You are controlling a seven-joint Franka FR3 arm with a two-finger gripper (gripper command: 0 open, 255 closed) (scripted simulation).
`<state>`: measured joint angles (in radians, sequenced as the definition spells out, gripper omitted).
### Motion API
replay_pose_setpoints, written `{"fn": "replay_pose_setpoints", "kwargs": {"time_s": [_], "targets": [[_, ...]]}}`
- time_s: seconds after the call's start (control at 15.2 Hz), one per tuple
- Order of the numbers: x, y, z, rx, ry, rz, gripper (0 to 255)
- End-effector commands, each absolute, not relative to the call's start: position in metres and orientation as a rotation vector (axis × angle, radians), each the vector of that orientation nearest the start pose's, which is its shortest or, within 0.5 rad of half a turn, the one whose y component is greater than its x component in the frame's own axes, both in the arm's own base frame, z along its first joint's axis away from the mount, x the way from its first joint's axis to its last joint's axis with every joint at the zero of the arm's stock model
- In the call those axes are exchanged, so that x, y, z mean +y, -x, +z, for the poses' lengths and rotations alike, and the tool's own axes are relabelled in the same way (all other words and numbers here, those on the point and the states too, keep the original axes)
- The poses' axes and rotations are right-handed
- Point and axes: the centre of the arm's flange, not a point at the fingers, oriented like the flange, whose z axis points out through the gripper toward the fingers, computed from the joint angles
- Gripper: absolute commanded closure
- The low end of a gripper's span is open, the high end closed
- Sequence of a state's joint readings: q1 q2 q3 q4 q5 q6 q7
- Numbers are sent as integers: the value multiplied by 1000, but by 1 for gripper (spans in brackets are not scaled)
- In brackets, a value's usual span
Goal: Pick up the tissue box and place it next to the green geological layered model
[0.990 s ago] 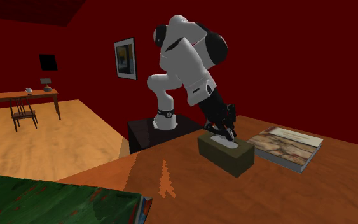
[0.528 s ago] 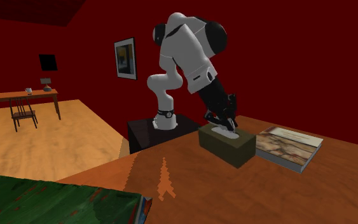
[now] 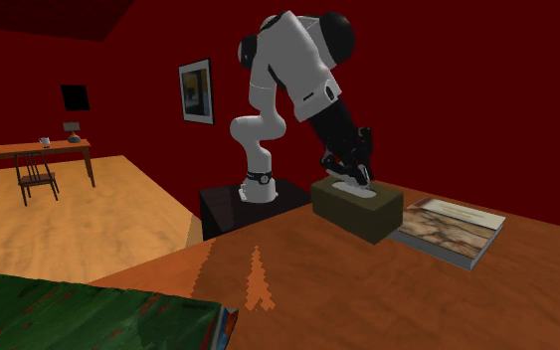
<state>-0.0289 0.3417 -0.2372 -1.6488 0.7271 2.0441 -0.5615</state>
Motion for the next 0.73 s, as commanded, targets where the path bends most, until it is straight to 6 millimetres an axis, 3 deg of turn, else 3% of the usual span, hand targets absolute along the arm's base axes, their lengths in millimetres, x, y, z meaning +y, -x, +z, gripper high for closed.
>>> {"fn": "replay_pose_setpoints", "kwargs": {"time_s": [0.0, 0.66], "targets": [[-123, -656, 445, 10, 2612, -395, 255], [-123, -656, 498, 10, 2612, -395, 255]]}}
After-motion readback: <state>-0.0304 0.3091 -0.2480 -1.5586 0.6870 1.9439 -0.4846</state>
